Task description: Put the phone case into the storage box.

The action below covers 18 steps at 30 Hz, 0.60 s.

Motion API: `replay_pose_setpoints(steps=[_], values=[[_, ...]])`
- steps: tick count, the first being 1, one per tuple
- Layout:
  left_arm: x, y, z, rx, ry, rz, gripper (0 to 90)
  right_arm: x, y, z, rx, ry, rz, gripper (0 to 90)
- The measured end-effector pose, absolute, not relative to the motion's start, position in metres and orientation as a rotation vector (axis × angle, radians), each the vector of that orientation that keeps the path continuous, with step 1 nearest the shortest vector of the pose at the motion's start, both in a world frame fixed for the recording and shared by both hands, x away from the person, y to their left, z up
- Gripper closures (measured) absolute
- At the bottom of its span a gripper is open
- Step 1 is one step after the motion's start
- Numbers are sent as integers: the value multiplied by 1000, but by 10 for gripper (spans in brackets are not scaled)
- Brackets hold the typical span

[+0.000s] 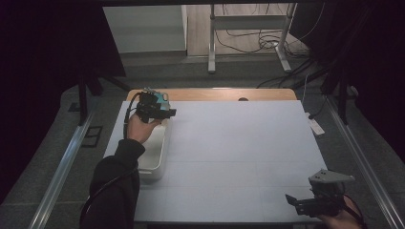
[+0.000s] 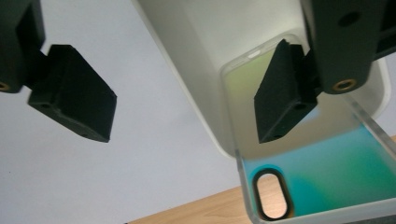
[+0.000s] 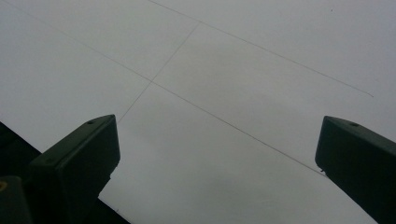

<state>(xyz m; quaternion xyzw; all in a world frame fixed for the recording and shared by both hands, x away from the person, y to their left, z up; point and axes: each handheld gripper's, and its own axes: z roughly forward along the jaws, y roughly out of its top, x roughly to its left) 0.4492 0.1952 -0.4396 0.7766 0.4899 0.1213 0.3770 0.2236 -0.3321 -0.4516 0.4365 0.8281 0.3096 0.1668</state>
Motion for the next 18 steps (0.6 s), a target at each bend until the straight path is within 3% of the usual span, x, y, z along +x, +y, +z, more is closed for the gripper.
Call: replay_pose_setpoints(steps=[18], values=[[430,186,-432,2034,1144,273,31,223,-332,-452,1242,2357,876,0]])
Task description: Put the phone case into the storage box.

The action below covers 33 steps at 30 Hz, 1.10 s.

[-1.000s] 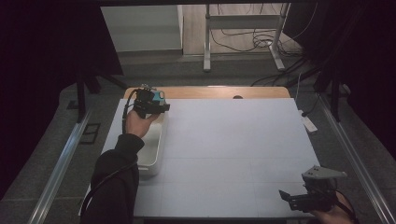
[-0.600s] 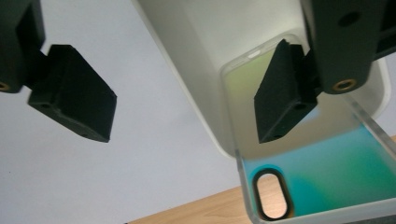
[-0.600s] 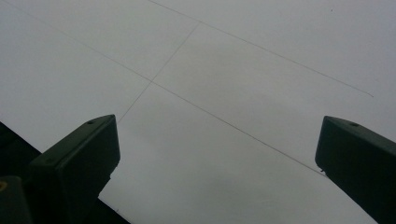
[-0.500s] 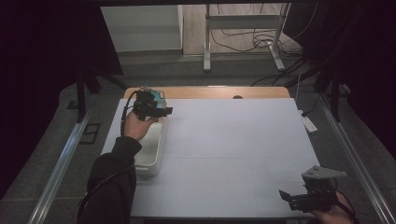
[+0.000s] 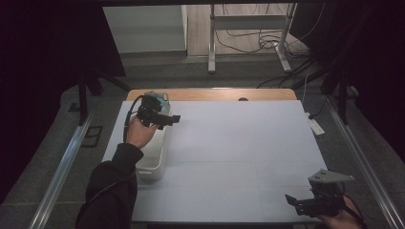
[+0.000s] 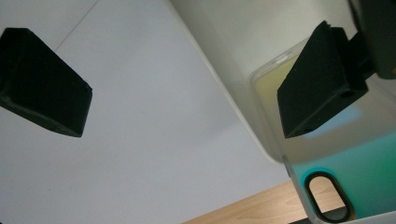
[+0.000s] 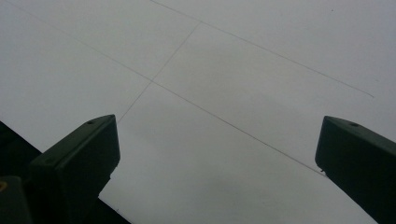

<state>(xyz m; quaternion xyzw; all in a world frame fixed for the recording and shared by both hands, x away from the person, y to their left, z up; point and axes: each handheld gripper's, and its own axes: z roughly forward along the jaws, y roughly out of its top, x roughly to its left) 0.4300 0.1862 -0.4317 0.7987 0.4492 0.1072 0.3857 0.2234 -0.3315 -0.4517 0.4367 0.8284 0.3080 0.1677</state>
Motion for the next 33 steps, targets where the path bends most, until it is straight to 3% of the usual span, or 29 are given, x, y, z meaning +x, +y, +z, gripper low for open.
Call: replay_pose_setpoints(steps=[33], values=[[383,184,-432,1996,1027,351,0,224,-331,-452,1240,2364,863,0]])
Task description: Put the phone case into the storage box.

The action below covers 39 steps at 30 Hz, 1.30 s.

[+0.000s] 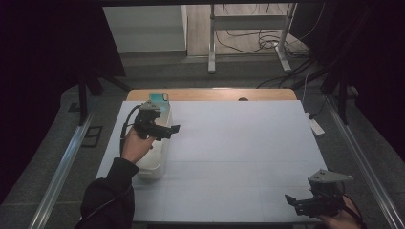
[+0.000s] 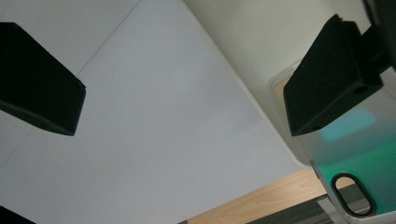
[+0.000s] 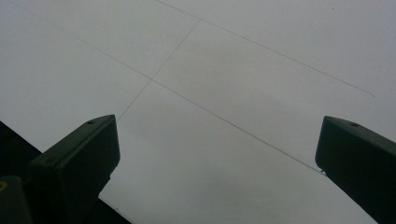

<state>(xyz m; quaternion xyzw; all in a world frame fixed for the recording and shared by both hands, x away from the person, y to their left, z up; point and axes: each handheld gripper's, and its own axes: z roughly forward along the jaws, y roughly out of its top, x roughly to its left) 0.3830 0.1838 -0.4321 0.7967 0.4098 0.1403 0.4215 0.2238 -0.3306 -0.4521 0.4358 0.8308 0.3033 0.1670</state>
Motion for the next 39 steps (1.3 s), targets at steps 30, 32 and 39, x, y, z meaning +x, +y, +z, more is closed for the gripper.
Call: replay_pose_setpoints(steps=[30,32,39], values=[[348,178,-435,2036,990,410,0,222,-331,-451,1235,2352,880,0],[346,178,-435,2038,988,413,0,222,-331,-451,1233,2352,880,0],[337,181,-435,2036,986,423,0,222,-332,-451,1233,2352,880,0]])
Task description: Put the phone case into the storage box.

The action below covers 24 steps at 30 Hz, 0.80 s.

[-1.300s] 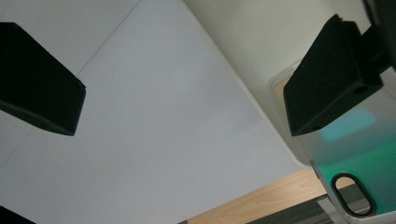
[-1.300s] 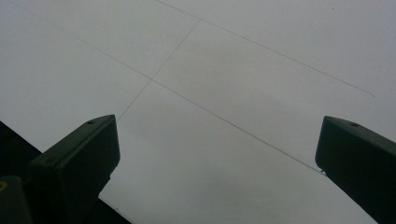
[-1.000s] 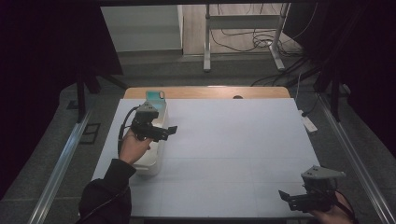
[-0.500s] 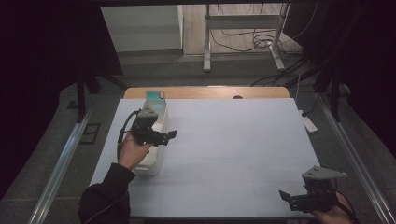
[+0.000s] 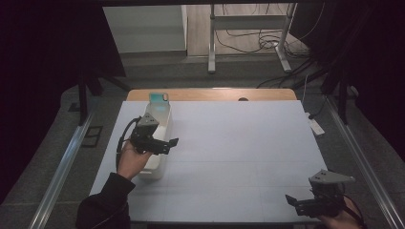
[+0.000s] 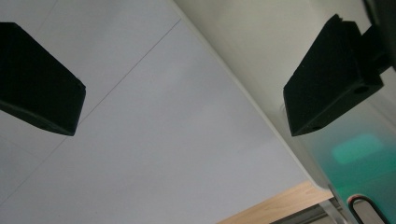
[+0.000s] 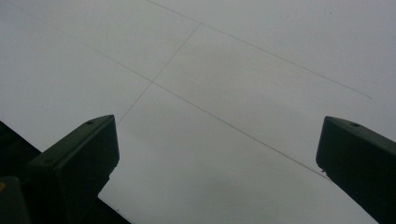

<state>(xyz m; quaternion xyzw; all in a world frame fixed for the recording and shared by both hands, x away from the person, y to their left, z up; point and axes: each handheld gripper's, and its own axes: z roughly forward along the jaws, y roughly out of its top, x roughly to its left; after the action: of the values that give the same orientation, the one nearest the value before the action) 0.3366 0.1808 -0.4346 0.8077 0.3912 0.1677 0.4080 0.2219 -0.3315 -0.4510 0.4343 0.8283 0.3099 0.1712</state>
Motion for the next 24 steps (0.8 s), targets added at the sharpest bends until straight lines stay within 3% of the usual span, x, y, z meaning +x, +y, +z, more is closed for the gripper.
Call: replay_pose_setpoints(steps=[24], values=[[308,189,-435,2007,1001,432,0,221,-331,-451,1221,2354,878,0]])
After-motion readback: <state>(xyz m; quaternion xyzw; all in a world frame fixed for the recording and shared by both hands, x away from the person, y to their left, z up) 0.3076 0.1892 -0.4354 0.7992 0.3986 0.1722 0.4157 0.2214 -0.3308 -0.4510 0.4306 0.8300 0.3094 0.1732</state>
